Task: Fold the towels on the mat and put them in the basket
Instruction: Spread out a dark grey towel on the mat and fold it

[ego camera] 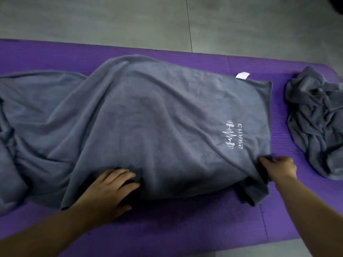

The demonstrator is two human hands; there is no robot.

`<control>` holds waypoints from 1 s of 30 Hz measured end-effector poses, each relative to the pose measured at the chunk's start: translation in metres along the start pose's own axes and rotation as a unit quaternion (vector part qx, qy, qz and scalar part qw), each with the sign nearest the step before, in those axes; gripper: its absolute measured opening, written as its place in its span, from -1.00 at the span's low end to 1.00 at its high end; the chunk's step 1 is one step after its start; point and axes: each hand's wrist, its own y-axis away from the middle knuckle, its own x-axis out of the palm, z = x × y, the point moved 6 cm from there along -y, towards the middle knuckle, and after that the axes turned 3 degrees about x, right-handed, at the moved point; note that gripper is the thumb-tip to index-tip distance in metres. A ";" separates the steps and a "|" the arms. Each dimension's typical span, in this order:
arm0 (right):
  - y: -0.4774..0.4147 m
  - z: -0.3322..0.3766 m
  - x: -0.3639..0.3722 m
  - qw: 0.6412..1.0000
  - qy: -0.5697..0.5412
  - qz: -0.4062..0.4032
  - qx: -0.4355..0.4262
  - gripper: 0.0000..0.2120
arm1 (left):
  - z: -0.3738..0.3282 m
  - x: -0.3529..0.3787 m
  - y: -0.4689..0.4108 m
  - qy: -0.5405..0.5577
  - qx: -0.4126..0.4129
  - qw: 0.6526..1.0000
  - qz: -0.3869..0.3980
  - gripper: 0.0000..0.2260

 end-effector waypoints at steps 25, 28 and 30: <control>0.061 0.022 0.021 0.929 -0.242 0.270 -0.073 -0.72 | 0.054 -0.028 0.020 -0.078 -0.087 0.980 -0.159 -0.69; 0.055 0.015 0.013 0.919 -0.319 0.224 -0.050 -0.74 | 0.053 -0.029 0.019 -0.047 -0.079 0.981 -0.173 -0.48; 0.046 0.008 0.000 0.911 -0.376 0.169 0.005 -0.79 | 0.046 -0.032 0.015 -0.026 -0.083 0.985 -0.152 -0.39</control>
